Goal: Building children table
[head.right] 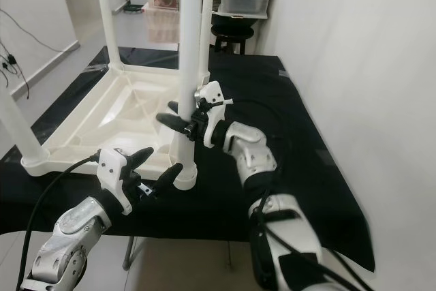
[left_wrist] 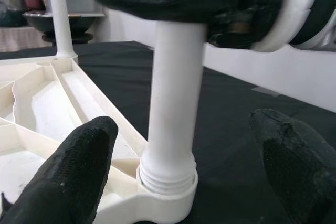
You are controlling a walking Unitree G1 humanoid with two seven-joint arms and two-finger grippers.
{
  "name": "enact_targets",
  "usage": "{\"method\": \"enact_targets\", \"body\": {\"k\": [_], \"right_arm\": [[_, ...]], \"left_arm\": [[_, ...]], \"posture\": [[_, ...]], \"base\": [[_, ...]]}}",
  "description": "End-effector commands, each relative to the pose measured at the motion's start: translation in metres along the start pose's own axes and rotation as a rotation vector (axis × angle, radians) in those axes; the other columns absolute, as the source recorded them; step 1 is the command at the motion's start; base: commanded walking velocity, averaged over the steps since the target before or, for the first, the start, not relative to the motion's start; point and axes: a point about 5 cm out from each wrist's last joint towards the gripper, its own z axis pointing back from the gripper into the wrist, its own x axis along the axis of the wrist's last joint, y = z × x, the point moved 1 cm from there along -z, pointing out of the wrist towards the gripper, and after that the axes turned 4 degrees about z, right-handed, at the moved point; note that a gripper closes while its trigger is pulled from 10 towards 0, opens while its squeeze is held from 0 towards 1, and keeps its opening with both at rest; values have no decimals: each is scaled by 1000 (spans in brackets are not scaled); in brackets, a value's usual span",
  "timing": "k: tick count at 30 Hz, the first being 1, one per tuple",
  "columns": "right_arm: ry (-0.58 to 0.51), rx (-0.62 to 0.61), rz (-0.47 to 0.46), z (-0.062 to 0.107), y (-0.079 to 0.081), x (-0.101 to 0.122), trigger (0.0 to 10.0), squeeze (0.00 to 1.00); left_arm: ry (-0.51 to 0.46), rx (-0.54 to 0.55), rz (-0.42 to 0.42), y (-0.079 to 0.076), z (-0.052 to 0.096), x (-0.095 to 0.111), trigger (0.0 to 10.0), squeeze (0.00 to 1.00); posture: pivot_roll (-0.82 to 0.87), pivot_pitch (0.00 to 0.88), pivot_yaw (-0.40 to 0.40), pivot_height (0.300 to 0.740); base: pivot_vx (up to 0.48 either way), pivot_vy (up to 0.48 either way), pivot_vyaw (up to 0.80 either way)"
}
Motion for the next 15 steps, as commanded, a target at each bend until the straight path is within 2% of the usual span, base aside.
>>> {"method": "enact_targets", "body": {"k": [1,2,3,4,5,7,9,13,14,15], "right_arm": [[11,-276,-100,12,12,-29,0,0],[-16,-246,-15,11,37,-26,0,0],[-16,-246,-15,11,37,-26,0,0],[-47,-188,51,9,55,-21,0,0],[-47,-188,51,9,55,-21,0,0],[16,-243,-54,10,44,-37,0,0],[18,-263,-90,10,39,-38,0,0],[21,-228,-80,6,43,-38,0,0],[22,-223,-66,5,45,-37,3412,0],[25,-234,-82,5,46,-37,10000,0]], "left_arm": [[16,-4,5,2,2,-3,10000,0],[14,-3,7,4,2,-3,10000,0],[14,-3,7,4,2,-3,10000,0],[13,-2,8,5,2,-3,10000,0],[13,-2,8,5,2,-3,10000,0],[11,0,7,5,1,-3,10000,0],[19,-9,-2,5,0,-3,10000,0],[21,-3,-15,6,0,-2,10000,0],[18,2,-18,7,0,-2,10000,0],[16,5,-16,7,0,-2,10000,0]], "posture": [[-63,0,-59,740],[-60,0,-50,740],[-60,0,-50,740],[-60,0,-50,740],[-60,0,-50,740],[-61,0,-49,740],[-67,0,-50,740],[-69,0,-47,740],[-65,0,-46,740],[-64,0,-43,740]], "base": [[0,0,0],[0,0,0],[0,0,0],[0,0,0],[0,0,0],[0,0,0],[0,0,0],[0,0,0],[0,0,0],[0,0,0]]}}
